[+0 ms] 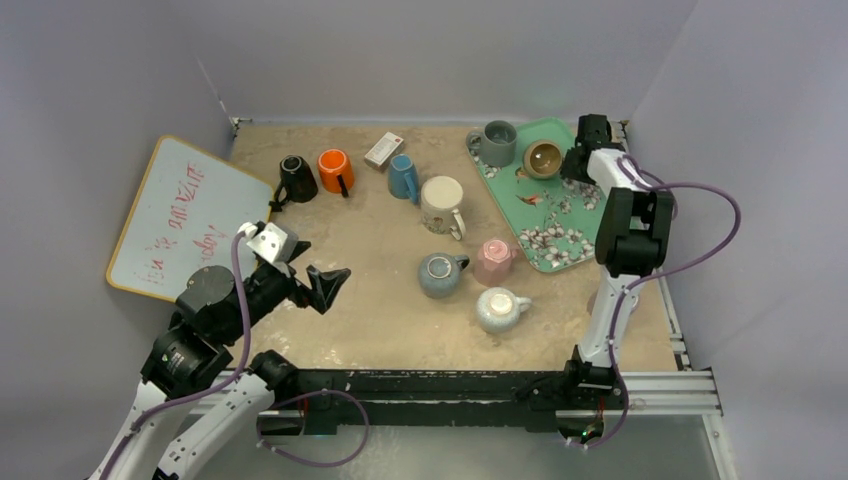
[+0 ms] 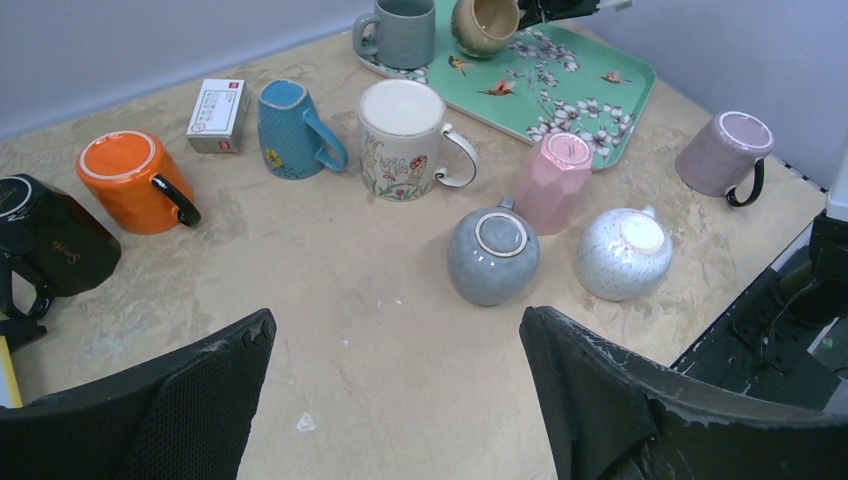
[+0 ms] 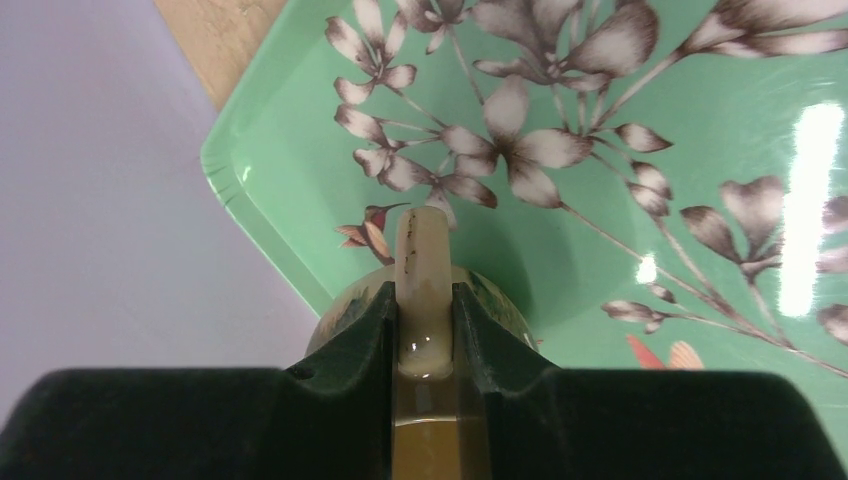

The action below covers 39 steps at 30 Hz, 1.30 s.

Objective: Turn the mug right side up
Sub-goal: Place the cup on the tray.

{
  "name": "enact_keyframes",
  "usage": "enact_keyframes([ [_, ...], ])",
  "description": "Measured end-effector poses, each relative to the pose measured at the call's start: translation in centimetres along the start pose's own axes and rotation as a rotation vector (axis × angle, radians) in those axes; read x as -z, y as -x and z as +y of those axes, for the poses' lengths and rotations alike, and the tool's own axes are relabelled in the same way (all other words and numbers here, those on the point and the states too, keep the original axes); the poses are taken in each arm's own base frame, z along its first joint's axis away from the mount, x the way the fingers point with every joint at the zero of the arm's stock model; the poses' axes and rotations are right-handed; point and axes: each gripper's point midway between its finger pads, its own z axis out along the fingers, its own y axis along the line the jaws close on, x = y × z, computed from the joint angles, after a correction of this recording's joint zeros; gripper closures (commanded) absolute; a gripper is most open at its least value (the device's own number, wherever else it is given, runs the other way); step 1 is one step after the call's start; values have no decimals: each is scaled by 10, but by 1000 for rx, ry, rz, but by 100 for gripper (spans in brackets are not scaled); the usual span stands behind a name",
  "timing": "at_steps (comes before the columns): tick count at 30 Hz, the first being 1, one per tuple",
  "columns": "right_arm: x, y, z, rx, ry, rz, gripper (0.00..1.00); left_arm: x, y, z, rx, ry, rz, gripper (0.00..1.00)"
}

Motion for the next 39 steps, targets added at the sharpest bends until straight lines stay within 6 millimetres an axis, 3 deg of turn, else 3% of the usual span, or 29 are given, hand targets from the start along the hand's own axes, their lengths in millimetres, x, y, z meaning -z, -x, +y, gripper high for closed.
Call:
enact_keyframes([
  [2,-3,-3,3,-7,2,10,88,0,0,0,0,0,0,7],
  [9,-11,-11,15,-25,14,32,85,-3,-2,1,-2,4,14,7],
  [14,-12,-11,16,-27,6,38,74,-5,-4,1,-4,5,23,7],
  [21,-8,-15,31,-32,32,55,69,-5,-4,1,-5,4,23,7],
  [26,-4,-16,41,-40,59,61,69,-5,-4,1,-5,2,24,7],
  [39,-4,-16,44,-25,75,62,71,-6,-4,1,-4,-1,26,7],
])
